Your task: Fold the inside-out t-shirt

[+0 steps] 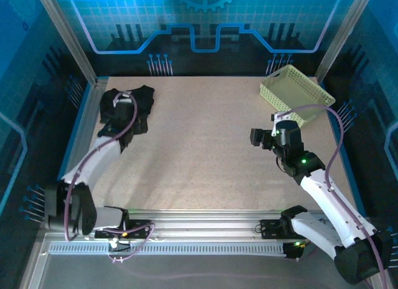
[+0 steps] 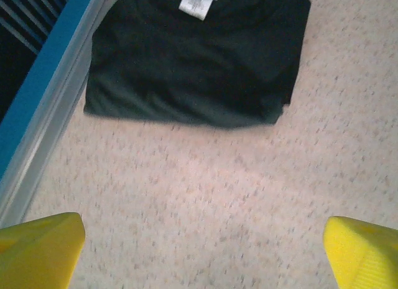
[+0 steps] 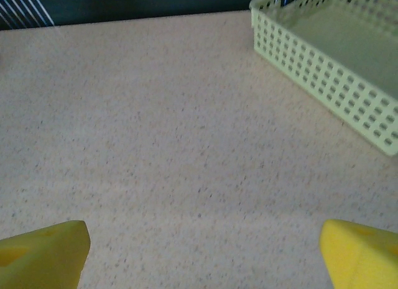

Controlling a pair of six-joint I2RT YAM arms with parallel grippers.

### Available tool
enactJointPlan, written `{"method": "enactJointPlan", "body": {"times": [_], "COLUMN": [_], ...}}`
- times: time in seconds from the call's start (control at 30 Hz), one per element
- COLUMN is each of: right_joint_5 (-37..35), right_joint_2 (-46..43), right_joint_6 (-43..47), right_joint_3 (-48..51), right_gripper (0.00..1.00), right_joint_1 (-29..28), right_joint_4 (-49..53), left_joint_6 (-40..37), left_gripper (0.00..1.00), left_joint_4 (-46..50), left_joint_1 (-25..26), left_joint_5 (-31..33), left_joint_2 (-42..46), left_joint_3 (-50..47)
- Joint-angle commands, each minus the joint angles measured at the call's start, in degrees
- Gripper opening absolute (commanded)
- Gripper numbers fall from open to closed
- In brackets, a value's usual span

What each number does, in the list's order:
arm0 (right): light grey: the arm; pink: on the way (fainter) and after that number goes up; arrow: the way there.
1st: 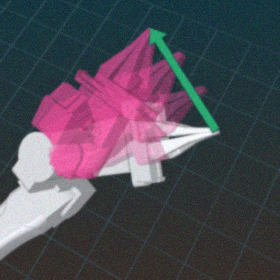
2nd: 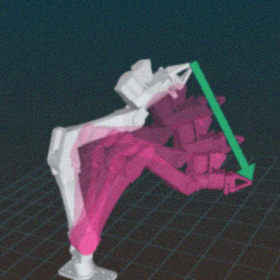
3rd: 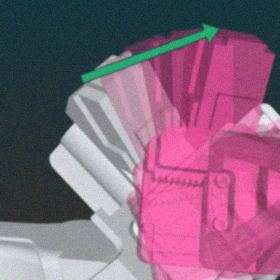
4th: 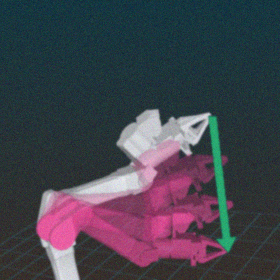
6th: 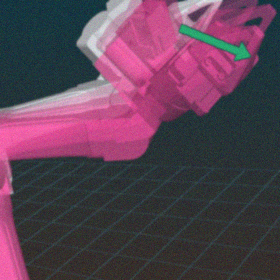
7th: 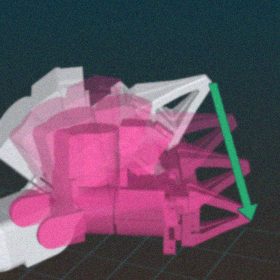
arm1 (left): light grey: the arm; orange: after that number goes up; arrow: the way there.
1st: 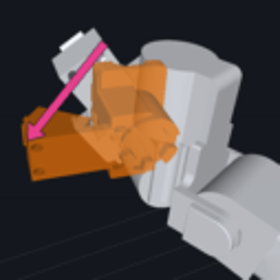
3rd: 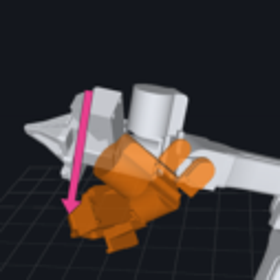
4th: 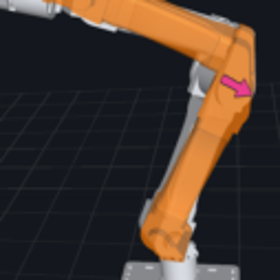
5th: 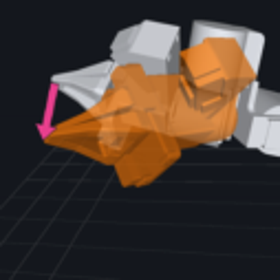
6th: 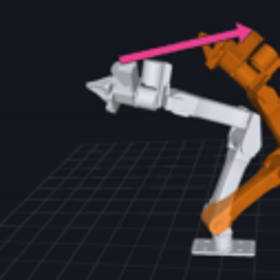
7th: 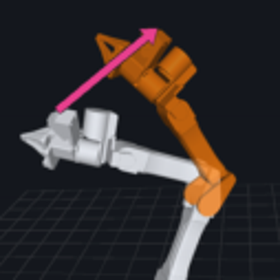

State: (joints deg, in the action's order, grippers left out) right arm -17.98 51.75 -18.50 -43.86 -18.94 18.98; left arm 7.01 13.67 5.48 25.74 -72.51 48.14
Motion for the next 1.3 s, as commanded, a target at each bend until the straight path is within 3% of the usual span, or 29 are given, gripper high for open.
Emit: {"method": "enactJointPlan", "body": {"times": [0.0, 0.1, 0.2, 0.27, 0.33, 0.53, 0.63, 0.77, 0.87, 1.03, 1.27], "right_joint_5": [-2.1, -2.1, -1.5, 0.7, 2.2, -2.5, -3.3, -3.2, -3.3, -1.6, 0.5], "right_joint_2": [-1.2, -2.8, -5.0, -6.3, -6.7, -6.3, -5.2, -3.1, -2.0, 2.1, 12.9], "right_joint_6": [3.8, 4.7, 6.6, 8.8, 10.3, 14.6, 15.4, 17.0, 17.3, 19.3, 20.2], "right_joint_3": [1.2, 2.7, 7.0, 9.8, 11.0, 13.0, 15.6, 19.7, 22.2, 24.4, 24.7], "right_gripper": [0.97, 0.98, 1.0, 1.0, 1.0, 1.0, 1.0, 1.0, 1.0, 1.0, 1.0], "right_joint_1": [1.0, 0.9, 0.9, 0.9, 0.9, 1.6, 3.1, 4.8, 6.1, 8.4, 9.9], "right_joint_4": [-7.2, -8.9, -14.3, -18.3, -19.5, -22.0, -25.5, -31.6, -35.9, -42.7, -52.2], "left_joint_6": [2.8, 1.3, -4.3, -6.6, -7.7, -12.9, -9.9, -9.4, -8.9, -8.4, -5.8], "left_gripper": [0.99, 0.99, 0.99, 0.99, 0.99, 0.99, 0.99, 0.99, 0.99, 0.99, 0.99], "left_joint_4": [-14.4, -26.0, -44.0, -45.9, -45.9, -60.1, -70.8, -74.2, -85.6, -66.1, -68.3], "left_joint_1": [0.1, 0.6, 1.8, 2.2, 2.3, 0.4, -3.2, -5.0, -5.2, -6.8, -7.0], "left_joint_5": [-0.6, -2.4, -5.0, -6.1, -7.2, -11.9, -18.0, -27.5, -26.2, -30.6, -23.5], "left_joint_2": [8.3, 16.9, 22.4, 22.0, 19.8, 5.8, -2.4, -9.5, -18.5, -15.8, -16.3], "left_joint_3": [-9.2, -20.6, -32.0, -33.4, -33.2, -35.3, -35.9, -33.9, -34.5, -26.5, -27.3]}}
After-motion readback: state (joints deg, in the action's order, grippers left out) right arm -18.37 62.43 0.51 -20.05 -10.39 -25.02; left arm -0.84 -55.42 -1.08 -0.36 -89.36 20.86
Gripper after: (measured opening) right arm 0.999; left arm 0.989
